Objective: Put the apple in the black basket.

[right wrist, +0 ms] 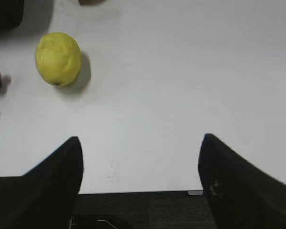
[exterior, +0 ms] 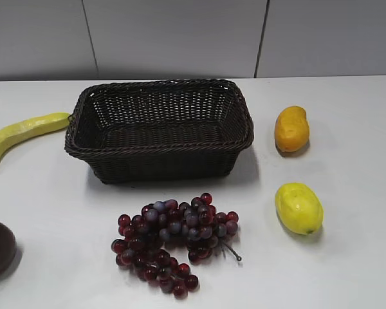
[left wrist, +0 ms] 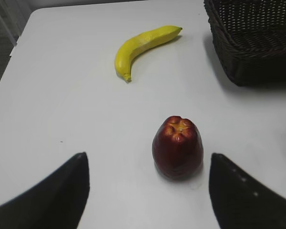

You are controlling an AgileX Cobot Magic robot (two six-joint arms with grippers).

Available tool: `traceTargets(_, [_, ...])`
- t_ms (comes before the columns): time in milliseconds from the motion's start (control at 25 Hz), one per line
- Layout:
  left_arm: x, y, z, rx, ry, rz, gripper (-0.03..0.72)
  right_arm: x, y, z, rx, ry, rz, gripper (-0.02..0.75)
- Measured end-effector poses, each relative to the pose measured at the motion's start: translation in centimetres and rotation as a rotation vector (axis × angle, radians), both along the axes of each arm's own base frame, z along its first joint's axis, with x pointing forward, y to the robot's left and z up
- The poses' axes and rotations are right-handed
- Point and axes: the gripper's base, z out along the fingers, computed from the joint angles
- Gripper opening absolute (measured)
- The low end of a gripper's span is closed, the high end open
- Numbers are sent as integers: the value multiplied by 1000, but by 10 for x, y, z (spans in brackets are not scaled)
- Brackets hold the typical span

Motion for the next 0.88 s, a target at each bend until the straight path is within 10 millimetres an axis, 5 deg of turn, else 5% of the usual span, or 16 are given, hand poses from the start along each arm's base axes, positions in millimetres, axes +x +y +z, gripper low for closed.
traceTargets(560, [3,0,9,5,-1,3,575,0,0,0,0,0,0,571])
traceTargets(880, [45,-4,22,25,210,2,575,0,0,0,0,0,0,571])
